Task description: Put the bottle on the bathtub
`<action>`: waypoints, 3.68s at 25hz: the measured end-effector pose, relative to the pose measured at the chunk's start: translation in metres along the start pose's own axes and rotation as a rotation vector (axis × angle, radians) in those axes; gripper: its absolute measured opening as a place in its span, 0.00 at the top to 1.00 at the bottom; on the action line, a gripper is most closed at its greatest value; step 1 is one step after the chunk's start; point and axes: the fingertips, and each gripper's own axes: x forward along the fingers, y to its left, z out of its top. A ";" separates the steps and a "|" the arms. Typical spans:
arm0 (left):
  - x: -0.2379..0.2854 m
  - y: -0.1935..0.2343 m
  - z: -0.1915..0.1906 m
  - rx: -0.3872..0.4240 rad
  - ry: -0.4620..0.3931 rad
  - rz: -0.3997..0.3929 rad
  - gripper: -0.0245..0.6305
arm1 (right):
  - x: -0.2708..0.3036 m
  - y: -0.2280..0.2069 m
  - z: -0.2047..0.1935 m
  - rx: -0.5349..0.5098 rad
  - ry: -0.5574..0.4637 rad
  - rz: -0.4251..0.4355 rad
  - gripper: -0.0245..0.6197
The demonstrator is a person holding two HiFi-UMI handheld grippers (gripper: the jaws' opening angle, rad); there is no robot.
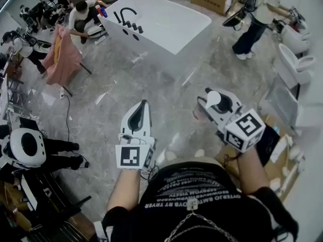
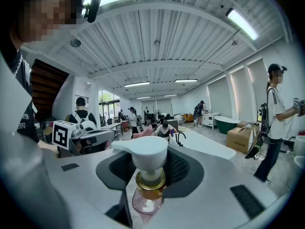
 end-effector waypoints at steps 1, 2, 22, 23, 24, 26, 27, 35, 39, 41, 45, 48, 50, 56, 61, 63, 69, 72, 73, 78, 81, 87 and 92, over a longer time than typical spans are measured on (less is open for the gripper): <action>0.000 0.002 0.000 0.002 -0.003 -0.006 0.97 | 0.001 0.001 -0.001 0.000 0.003 -0.006 0.74; -0.001 0.005 0.001 0.002 -0.008 -0.011 0.97 | 0.003 0.002 -0.002 0.000 0.006 -0.012 0.74; -0.008 0.053 -0.022 -0.040 0.018 0.003 0.97 | 0.012 -0.004 0.009 0.031 -0.009 -0.058 0.74; -0.004 0.055 -0.022 -0.039 0.018 0.005 0.97 | 0.015 -0.008 0.010 0.031 -0.007 -0.060 0.74; 0.000 0.057 -0.021 -0.037 0.019 0.005 0.97 | 0.019 -0.012 0.011 0.029 -0.004 -0.063 0.74; 0.009 0.062 -0.019 -0.035 0.020 0.008 0.97 | 0.026 -0.020 0.014 0.027 -0.001 -0.061 0.74; 0.014 0.063 -0.019 -0.035 0.021 0.010 0.97 | 0.029 -0.024 0.015 0.029 0.000 -0.057 0.74; 0.118 0.072 -0.031 -0.017 0.049 0.032 0.97 | 0.078 -0.114 0.013 0.055 0.014 -0.010 0.74; 0.137 0.073 -0.034 -0.021 0.058 0.036 0.97 | 0.084 -0.131 0.014 0.054 0.019 -0.009 0.74; 0.135 0.073 -0.034 -0.025 0.059 0.038 0.97 | 0.083 -0.129 0.013 0.056 0.025 -0.011 0.74; 0.133 0.076 -0.032 -0.034 0.047 0.036 0.97 | 0.083 -0.126 0.017 0.051 0.027 -0.010 0.74; 0.131 0.077 -0.032 -0.037 0.049 0.034 0.97 | 0.083 -0.125 0.019 0.045 0.032 -0.009 0.74; 0.130 0.075 -0.034 -0.039 0.053 0.030 0.97 | 0.082 -0.125 0.018 0.042 0.034 -0.010 0.74; 0.138 0.066 -0.040 -0.046 0.068 0.017 0.97 | 0.087 -0.132 0.020 0.044 0.029 -0.001 0.74; 0.128 0.066 -0.034 -0.040 0.058 0.028 0.97 | 0.084 -0.122 0.022 0.040 0.019 0.011 0.74; 0.138 0.066 -0.030 -0.034 0.057 0.036 0.97 | 0.087 -0.133 0.026 0.039 0.018 0.017 0.74; 0.213 0.060 -0.022 -0.040 0.058 0.076 0.97 | 0.109 -0.209 0.040 0.045 0.011 0.054 0.74; 0.224 0.054 -0.017 -0.045 0.050 0.084 0.97 | 0.110 -0.217 0.045 0.034 0.009 0.075 0.74; 0.229 0.054 -0.018 -0.048 0.049 0.089 0.97 | 0.112 -0.222 0.046 0.031 0.006 0.083 0.74; 0.241 0.048 -0.024 -0.052 0.072 0.103 0.97 | 0.116 -0.238 0.042 0.041 0.012 0.102 0.74; 0.240 0.045 -0.021 -0.035 0.071 0.114 0.97 | 0.112 -0.241 0.040 0.051 0.010 0.111 0.74; 0.246 0.052 -0.025 -0.022 0.072 0.123 0.97 | 0.127 -0.251 0.035 0.052 0.016 0.105 0.74; 0.261 0.065 -0.028 -0.029 0.072 0.128 0.97 | 0.146 -0.263 0.042 0.053 0.016 0.109 0.74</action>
